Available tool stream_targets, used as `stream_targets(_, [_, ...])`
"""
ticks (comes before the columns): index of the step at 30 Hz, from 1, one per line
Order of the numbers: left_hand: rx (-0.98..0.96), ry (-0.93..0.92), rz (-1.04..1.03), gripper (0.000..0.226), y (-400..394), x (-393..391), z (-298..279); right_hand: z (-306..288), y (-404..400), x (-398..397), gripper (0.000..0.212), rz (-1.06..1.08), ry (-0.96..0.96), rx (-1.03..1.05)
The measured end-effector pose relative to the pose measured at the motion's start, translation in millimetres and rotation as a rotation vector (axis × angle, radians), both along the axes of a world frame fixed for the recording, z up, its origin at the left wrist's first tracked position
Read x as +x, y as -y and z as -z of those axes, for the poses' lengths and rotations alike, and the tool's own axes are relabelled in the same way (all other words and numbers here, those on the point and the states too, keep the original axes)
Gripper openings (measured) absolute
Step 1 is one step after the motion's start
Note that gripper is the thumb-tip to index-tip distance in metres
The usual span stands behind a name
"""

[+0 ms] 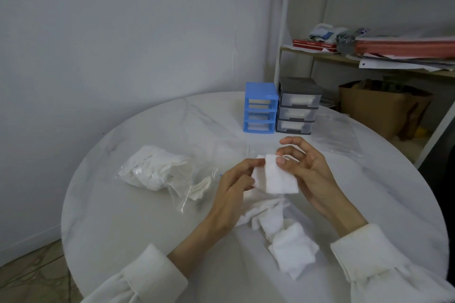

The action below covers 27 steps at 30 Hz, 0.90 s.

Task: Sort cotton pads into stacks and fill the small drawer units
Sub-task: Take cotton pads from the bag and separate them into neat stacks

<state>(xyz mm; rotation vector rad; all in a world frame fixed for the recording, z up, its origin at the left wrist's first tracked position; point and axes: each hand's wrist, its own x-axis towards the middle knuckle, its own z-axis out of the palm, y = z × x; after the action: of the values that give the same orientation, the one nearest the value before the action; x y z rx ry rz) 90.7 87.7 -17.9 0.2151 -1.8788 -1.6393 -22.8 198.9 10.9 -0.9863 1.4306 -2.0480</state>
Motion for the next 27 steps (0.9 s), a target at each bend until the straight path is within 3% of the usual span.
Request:
stream_targets(5, [-0.071,0.012,-0.015,0.039,1,-3,2,3,3,2,0.023,0.071,-0.057,-0.008])
stream_targets(13, [-0.010,0.030,0.027,0.050,-1,-3,0,4,2,-4,0.015,0.157,-0.213,0.029])
stream_targets(19, [0.078,0.055,0.041,0.032,0,-4,1,7,4,-4,0.017,0.175,-0.297,0.091])
stream_targets(27, [0.161,0.026,0.073,0.030,-2,-1,-2,12,4,-6,0.018,0.223,-0.374,0.167])
